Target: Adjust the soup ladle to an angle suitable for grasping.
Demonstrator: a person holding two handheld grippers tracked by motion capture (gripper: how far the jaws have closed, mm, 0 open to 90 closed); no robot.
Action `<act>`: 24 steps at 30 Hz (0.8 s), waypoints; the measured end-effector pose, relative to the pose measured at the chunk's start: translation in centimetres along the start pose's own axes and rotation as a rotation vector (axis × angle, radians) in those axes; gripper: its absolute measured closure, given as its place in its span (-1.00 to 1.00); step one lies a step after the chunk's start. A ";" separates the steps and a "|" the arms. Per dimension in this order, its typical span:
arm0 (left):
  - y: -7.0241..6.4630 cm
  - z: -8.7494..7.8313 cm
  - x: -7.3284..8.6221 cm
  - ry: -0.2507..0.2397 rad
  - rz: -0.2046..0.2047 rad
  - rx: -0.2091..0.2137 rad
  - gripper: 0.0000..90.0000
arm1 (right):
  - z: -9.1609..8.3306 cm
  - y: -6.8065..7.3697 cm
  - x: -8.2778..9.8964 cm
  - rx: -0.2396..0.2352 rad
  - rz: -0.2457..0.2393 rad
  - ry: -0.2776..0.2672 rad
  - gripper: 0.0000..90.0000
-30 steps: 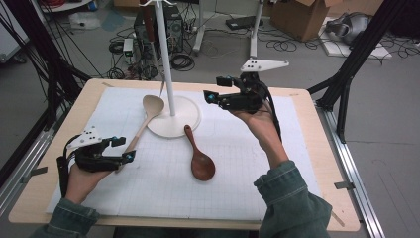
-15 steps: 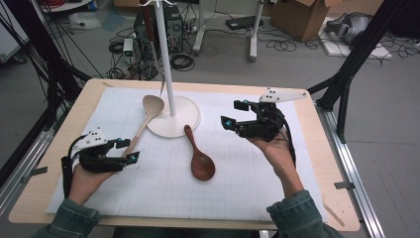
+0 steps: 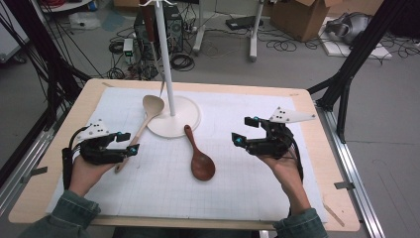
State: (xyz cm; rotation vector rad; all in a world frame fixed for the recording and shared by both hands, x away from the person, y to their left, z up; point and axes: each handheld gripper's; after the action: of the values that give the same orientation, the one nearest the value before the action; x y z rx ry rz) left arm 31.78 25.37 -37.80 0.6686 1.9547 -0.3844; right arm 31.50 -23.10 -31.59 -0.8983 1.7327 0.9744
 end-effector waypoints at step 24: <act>2.2 3.7 1.0 0.141 -0.038 -0.176 0.27 | -1.8 -0.2 2.9 0.040 0.022 -0.006 -0.54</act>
State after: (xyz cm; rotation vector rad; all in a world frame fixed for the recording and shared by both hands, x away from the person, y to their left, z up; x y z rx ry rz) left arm 35.38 25.43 -40.39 0.5586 2.1087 -0.1890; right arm 30.14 -25.22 -33.91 -0.8516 1.7547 0.9530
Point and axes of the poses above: each handheld gripper's, and its own axes: z roughly forward along the jaws, x roughly out of its underside, y roughly to its left, and after that the axes turned 10 degrees about -x, right-handed
